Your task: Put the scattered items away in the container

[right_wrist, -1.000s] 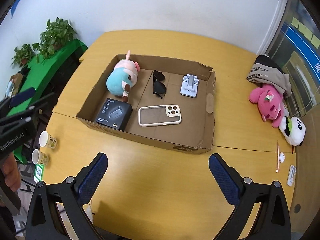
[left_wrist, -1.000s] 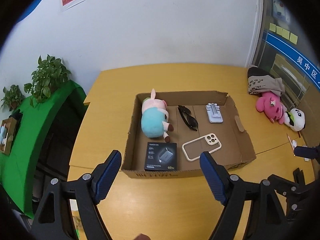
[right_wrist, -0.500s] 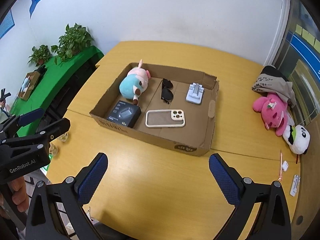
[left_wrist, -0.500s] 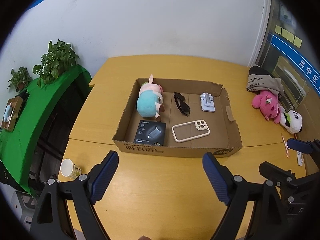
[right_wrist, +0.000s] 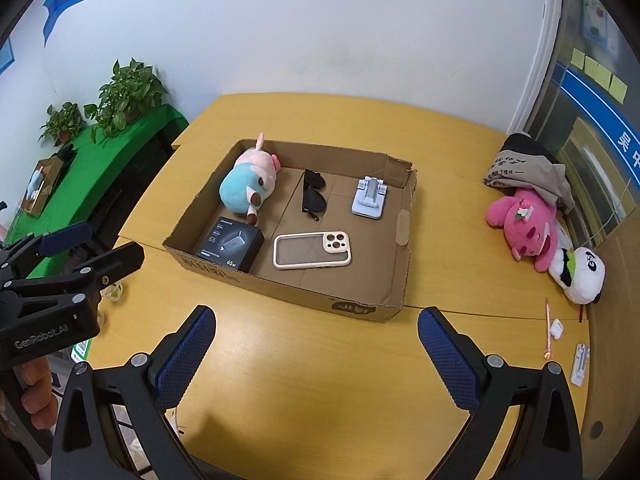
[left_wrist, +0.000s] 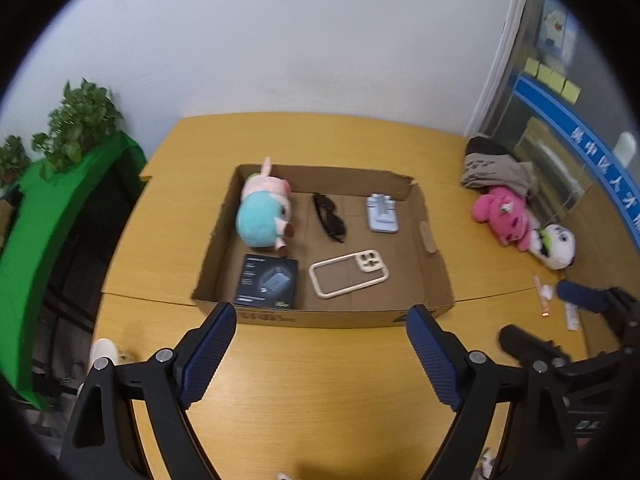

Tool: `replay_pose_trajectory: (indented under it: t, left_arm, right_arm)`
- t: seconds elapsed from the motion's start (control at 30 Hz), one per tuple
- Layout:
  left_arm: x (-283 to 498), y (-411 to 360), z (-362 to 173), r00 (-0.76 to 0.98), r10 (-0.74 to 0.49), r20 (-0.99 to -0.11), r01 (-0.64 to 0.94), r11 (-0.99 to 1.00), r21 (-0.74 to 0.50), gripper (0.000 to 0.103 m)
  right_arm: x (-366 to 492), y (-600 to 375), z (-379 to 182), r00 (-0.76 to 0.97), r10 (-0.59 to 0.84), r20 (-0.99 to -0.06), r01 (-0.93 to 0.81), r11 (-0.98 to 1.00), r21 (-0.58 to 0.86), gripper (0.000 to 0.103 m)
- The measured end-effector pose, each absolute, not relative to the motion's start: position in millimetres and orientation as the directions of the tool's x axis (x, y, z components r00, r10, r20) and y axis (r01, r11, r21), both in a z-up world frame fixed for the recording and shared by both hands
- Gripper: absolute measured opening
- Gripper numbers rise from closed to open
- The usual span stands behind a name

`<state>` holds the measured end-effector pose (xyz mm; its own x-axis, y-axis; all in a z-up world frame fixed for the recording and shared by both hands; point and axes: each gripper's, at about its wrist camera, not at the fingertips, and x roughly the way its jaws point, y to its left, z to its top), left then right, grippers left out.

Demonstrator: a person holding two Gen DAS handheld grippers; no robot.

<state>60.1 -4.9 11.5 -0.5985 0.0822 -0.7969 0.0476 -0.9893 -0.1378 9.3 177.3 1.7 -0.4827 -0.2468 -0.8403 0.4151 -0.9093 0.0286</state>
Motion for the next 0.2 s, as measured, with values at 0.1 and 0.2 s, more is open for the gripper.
replay_pose_trajectory:
  t: [0.1,0.2]
  left_arm:
    - [56.2,-14.2,11.9,-0.602,0.104,-0.792,0.044,-0.986,-0.163,0.088]
    - [52.7,-20.0,11.0,-0.605,0.076,-0.793,0.057,-0.989,-0.138,0.089]
  right_arm:
    - [6.4,165.7,0.0,-0.478,-0.239,-0.845,0.414,-0.91,0.023,0.102]
    - [4.0,154.4,0.6,-0.476,-0.234,-0.848,0.42,-0.907,0.014,0.102]
